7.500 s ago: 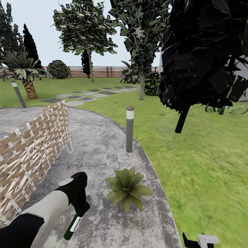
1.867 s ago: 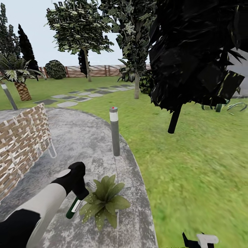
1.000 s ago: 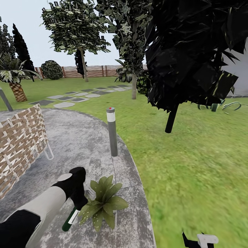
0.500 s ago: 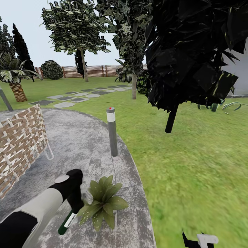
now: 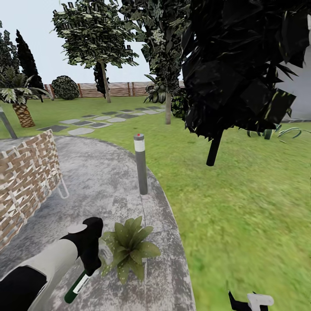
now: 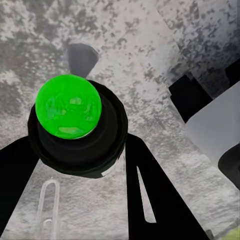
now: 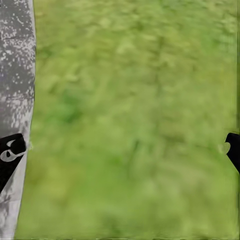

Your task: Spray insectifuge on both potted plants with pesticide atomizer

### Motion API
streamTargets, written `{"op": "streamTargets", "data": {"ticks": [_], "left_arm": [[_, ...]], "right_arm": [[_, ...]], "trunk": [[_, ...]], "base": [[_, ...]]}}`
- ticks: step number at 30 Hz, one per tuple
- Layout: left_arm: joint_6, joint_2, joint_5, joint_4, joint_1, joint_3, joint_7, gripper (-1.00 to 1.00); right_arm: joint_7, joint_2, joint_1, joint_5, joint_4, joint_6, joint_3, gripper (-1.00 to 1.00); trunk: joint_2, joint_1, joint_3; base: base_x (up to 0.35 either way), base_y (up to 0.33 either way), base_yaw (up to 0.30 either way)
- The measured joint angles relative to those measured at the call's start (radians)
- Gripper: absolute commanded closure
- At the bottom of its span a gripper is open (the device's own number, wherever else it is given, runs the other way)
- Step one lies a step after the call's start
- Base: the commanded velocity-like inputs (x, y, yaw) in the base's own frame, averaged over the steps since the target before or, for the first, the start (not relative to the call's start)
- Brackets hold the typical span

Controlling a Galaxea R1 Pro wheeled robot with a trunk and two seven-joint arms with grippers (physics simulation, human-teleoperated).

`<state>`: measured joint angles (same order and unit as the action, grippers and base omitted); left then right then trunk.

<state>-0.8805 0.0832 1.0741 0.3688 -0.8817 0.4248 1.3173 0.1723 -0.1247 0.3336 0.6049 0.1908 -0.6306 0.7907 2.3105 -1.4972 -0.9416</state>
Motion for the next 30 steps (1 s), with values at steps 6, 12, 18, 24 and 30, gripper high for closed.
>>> {"op": "streamTargets", "data": {"ticks": [6,12,18,24,30], "left_arm": [[-0.001,-0.002,-0.002,-0.001,0.0,0.071,0.0,1.0],[0.002,0.024,-0.01,-0.001,0.002,0.076,0.001,1.0],[-0.001,0.004,-0.018,0.015,-0.01,0.073,0.004,1.0],[-0.001,-0.01,-0.008,0.016,-0.016,0.077,0.004,1.0],[0.0,0.021,-0.006,-0.002,0.0,0.081,0.002,1.0]], "right_arm": [[0.0,0.0,0.0,0.0,0.0,0.0,0.0,-1.0],[0.0,0.0,0.0,0.0,0.0,0.0,0.0,-1.0],[0.0,0.0,0.0,0.0,0.0,0.0,0.0,-1.0],[0.0,0.0,0.0,0.0,0.0,0.0,0.0,-1.0],[0.0,0.0,0.0,0.0,0.0,0.0,0.0,-1.0]], "trunk": [[0.0,0.001,0.0],[0.0,0.001,0.0],[0.0,0.001,0.0],[0.0,0.001,0.0],[0.0,0.001,0.0]], "base": [[-0.036,0.0,0.0],[-0.001,0.0,0.0],[0.0,0.0,0.0],[0.0,0.0,0.0],[0.0,0.0,0.0]]}}
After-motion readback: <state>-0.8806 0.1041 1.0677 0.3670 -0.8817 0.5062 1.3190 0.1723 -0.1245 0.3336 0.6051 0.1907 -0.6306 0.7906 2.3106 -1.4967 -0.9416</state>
